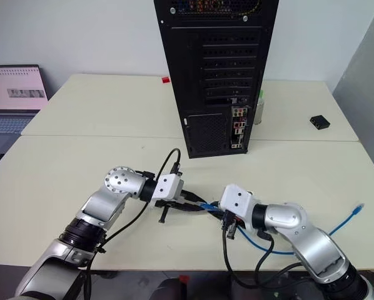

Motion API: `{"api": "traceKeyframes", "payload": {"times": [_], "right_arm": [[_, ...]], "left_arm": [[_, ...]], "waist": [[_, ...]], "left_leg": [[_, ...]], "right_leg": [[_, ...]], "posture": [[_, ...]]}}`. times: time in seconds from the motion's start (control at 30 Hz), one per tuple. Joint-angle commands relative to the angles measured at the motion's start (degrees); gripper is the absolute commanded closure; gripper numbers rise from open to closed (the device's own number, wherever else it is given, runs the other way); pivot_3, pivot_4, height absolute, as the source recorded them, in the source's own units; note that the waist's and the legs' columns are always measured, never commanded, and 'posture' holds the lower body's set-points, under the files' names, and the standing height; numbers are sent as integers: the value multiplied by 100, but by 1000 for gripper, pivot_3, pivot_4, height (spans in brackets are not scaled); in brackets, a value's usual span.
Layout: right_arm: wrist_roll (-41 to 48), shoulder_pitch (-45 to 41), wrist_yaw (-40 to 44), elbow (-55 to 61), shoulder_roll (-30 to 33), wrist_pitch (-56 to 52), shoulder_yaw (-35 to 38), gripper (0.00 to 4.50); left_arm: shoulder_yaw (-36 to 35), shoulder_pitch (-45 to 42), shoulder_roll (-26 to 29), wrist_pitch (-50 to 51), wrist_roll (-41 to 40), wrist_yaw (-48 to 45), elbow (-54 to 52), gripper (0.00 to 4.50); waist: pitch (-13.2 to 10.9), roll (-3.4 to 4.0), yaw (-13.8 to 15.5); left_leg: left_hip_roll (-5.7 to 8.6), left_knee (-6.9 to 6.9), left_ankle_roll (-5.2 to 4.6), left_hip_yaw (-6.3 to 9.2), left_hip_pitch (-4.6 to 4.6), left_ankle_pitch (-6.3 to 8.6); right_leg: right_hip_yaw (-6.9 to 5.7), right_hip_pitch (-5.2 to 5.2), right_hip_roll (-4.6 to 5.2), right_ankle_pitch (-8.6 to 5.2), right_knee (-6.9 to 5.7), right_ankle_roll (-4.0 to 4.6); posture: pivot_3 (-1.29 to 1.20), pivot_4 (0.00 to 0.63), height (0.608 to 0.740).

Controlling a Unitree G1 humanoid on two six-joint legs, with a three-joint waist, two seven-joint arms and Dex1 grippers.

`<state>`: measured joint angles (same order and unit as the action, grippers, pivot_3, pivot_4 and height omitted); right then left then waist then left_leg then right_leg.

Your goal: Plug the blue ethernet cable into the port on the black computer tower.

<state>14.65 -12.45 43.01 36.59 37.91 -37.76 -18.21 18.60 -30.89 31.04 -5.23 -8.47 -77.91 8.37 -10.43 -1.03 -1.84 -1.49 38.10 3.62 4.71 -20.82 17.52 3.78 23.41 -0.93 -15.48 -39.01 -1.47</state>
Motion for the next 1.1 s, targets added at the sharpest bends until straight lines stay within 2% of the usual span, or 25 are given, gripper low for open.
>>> {"api": "traceKeyframes", "payload": {"times": [0.03, 0.17, 0.33, 0.4, 0.57, 0.77, 1.1], "right_arm": [[806, 129, 312, 623, 294, -444, 951, 2377], [1737, 245, 249, 776, 303, -1026, 1889, 1476], [2799, 219, -522, 666, -405, -1784, 2507, 329], [3234, 125, -851, 562, -738, -2084, 2611, 314], [3794, -69, -1349, 308, -1120, -2421, 2663, 314], [4304, -218, -1589, 39, -1230, -2585, 2636, 314], [4250, -352, -1691, -206, -1215, -2419, 2326, 314]], "left_arm": [[-261, 187, -134, -831, 110, 508, -84, 4203], [-386, 350, -214, -2369, 594, 1187, 200, 4203], [-602, 281, -355, -5135, 1463, 2366, 914, 4203], [-669, 237, -369, -5780, 1709, 2738, 1143, 4203], [-789, 58, -374, -6570, 2296, 3534, 1632, 4203], [-766, -109, -311, -6799, 2757, 4194, 1903, 4203], [-640, -201, -160, -6870, 3176, 4849, 1992, 4203]], "waist": [[0, 0, 5], [0, -3, 17], [1, -3, 12], [1, -3, 14], [1, -2, 15], [1, -2, 12], [2, -1, 8]], "left_leg": [[0, 0, 0, 0, 0, 0], [1, 1, 0, 2, -1, 0], [-3, 0, 0, 0, 3, 0], [-3, -1, 0, -1, 3, 0], [2, 0, 0, -1, 1, 0], [2, 0, -1, 0, 0, 0], [0, -1, -1, 2, 1, 0]], "right_leg": [[-1, 0, 0, 0, 0, 0], [-1, -3, 4, 0, 2, 0], [1, -3, 2, 2, 0, 2], [3, -3, 3, 2, 0, 2], [1, -3, 6, 3, -1, 0], [-2, -3, 6, 3, -1, 0], [-6, -3, 5, 3, -2, 0]], "posture": [[0, 150, 740], [0, 150, 740], [0, 150, 740], [0, 150, 740], [0, 150, 740], [0, 150, 740], [0, 150, 740]]}}
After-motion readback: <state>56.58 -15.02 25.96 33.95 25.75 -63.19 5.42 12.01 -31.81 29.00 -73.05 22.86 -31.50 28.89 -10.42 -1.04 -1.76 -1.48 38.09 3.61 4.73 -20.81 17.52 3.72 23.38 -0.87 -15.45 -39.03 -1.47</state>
